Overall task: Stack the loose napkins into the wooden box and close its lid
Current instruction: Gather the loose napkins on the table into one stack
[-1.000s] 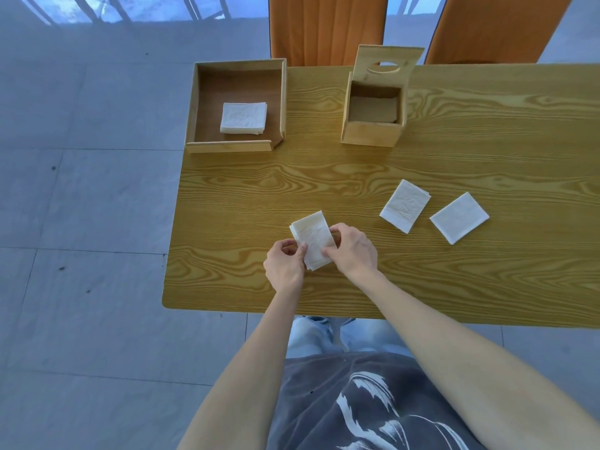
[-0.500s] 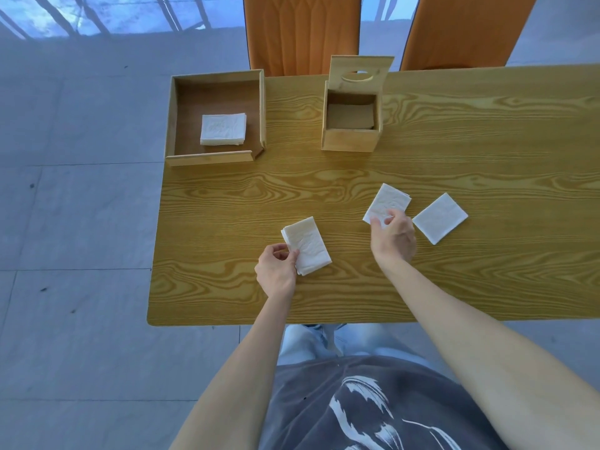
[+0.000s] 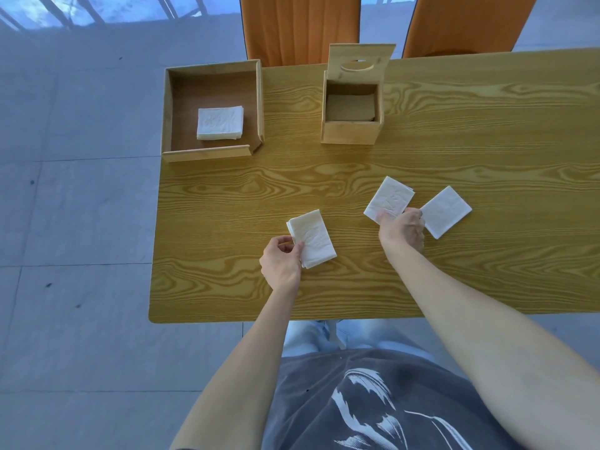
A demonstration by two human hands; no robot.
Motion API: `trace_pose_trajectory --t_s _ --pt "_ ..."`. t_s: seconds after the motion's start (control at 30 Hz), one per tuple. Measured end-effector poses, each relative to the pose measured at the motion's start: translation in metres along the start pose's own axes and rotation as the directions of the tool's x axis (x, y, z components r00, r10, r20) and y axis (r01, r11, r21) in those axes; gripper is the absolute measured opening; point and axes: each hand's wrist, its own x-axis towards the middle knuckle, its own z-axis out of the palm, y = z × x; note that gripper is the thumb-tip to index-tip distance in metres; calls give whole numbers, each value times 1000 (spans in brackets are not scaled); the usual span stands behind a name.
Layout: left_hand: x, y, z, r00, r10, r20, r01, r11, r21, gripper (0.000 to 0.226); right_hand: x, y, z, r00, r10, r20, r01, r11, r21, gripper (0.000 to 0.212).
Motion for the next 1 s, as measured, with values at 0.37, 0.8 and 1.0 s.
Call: trace_pose_trajectory --t_s 0.37,0.8,1.0 --pt "-1 0 -1 1000 9 12 -9 1000 2 24 3 3 2 1000 -12 3 11 998 67 40" --pt "-1 1 -3 1000 5 22 -5 1000 -9 23 -29 6 2 887 -354 296 78 747 661 22" --pt "-1 -1 -3 1000 17 20 -17 1000 -9 18 -54 20 19 779 -418 467 59 790 610 19"
